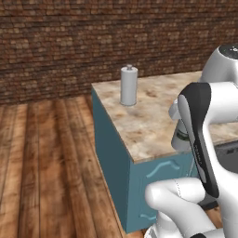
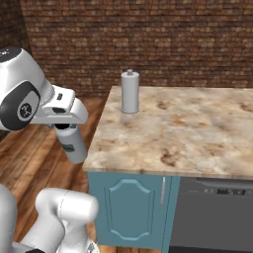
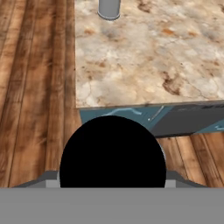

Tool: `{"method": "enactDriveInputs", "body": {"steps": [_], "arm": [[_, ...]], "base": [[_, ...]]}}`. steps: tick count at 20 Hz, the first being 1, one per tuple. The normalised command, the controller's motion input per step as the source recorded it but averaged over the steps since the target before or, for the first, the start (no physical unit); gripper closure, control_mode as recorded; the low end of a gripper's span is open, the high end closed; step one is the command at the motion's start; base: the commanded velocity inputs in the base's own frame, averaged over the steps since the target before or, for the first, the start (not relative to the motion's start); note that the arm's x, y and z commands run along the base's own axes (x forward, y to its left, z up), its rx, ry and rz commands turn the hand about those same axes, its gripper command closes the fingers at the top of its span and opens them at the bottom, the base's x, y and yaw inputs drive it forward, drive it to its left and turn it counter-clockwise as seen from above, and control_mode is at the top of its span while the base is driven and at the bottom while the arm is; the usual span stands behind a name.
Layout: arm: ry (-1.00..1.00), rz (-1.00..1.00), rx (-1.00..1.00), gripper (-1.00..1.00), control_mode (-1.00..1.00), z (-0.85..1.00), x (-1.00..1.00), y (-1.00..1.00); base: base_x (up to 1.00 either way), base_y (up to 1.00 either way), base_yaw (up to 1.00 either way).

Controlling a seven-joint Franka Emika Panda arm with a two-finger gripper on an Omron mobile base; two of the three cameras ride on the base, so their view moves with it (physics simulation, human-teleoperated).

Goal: Move the drinks to the dining counter.

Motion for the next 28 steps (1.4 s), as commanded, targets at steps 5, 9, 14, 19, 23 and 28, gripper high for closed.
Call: {"method": "enactDriveInputs", "body": {"steps": [5, 9, 14, 19, 23, 28], "arm": [[0.0, 0.0, 0.0, 1.0, 1.0, 0.0, 0.0, 0.0], [0.0, 0.0, 0.0, 1.0, 1.0, 0.0, 0.0, 0.0], [0.0, 0.0, 0.0, 1.0, 1.0, 0.0, 0.0, 0.0], [0.0, 0.0, 0.0, 1.0, 1.0, 0.0, 0.0, 0.0], [0.0, 0.0, 0.0, 1.0, 1.0, 0.0, 0.0, 0.0], [0.0, 0.0, 0.0, 1.0, 1.0, 0.0, 0.0, 0.0]], "base": [[0.43, -0.21, 0.01], [0.45, -0.22, 0.01], [0.47, -0.24, 0.01], [0.44, -0.24, 0.01], [0.4, -0.24, 0.01], [0.31, -0.11, 0.0]]}}
